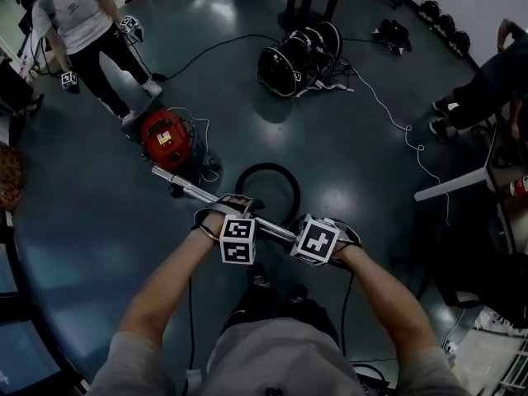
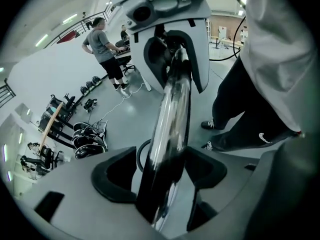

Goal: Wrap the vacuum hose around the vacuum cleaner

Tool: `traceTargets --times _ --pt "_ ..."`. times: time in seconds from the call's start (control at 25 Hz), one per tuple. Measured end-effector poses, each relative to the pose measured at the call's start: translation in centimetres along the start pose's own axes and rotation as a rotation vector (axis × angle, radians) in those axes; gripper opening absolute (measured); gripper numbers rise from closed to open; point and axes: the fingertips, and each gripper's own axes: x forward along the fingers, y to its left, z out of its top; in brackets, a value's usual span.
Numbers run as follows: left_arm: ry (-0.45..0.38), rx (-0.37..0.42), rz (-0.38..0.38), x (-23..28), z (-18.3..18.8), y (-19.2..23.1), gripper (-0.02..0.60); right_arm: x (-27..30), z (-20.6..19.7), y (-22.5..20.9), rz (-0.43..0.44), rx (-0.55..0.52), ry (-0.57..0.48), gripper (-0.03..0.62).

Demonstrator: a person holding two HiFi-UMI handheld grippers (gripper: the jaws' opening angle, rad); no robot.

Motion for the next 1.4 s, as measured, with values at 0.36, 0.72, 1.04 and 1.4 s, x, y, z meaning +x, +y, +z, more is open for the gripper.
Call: traceTargets --times 0.36,0.72,1.04,1.4 --pt "-0.001 -0.055 0.022 0.9 -1.0 -1.1 0.165 0.9 1.9 -1.1 0.013 -0.174 0.103 0.192" --pt "-0.019 -0.281 0.072 1.3 1.5 1.0 0.146 -0.6 1.0 -5.5 0.011 -0.314 0.093 0.186" --pt "-0.010 -0.475 0.090 3.2 3.9 2.8 0.146 -3.3 -1.6 -9.6 -0.010 -0.402 0.060 0.187" --pt "-0.014 -0.661 0.143 6.0 3.3 2.2 0.144 -6.5 -3.3 -11.5 -0.008 -0.119 -0.241 0.187"
